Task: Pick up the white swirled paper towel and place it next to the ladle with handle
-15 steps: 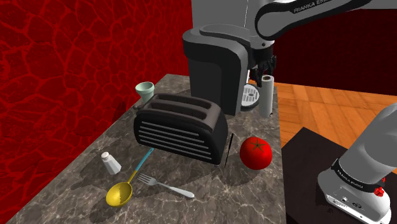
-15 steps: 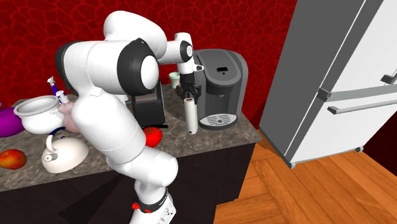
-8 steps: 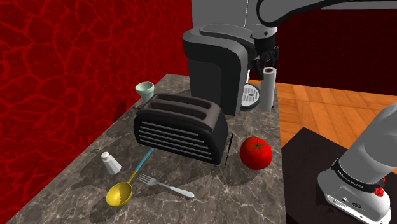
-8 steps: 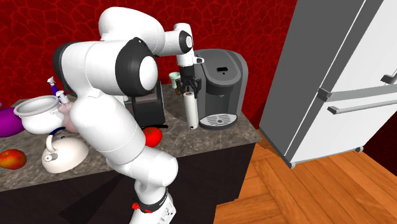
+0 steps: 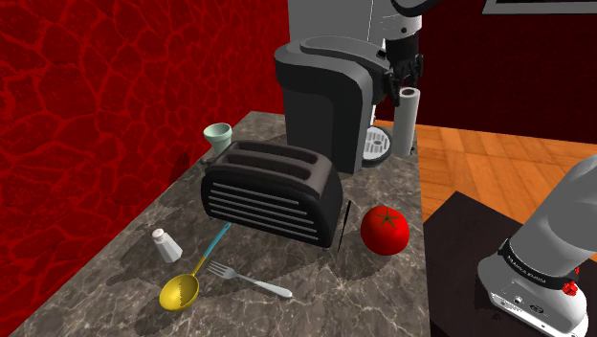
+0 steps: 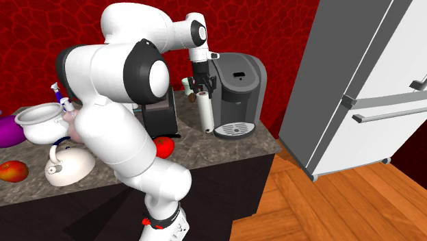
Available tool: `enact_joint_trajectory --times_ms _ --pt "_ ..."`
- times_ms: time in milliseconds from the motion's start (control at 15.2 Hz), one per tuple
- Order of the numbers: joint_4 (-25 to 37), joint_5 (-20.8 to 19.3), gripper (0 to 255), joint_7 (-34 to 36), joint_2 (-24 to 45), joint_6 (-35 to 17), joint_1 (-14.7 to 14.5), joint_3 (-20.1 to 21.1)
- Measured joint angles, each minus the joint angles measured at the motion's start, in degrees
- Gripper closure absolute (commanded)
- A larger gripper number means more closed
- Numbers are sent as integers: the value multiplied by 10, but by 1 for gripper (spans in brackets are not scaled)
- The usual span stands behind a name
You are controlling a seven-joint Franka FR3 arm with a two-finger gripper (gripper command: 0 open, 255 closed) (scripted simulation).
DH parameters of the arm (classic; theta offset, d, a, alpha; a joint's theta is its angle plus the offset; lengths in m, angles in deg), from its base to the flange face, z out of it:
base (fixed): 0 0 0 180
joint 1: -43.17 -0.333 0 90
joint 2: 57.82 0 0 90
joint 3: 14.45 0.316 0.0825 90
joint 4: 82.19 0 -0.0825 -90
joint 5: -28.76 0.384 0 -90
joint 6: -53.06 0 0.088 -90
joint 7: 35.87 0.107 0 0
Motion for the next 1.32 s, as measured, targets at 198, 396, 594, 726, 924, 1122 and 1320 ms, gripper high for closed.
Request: enact_joint_trajectory --times_ms 198,396,594,726,924,1122,1320 --pt "25 0 255 -4 1 24 0 0" --pt "50 0 255 -6 4 46 0 1" --pt "76 -1 255 -9 7 69 1 1" --pt "95 -2 255 -12 10 84 1 0" --pt "128 -3 255 -15 18 109 1 1" --pt "155 -4 255 -18 22 131 2 1" --pt "188 -5 255 -19 31 156 1 3"
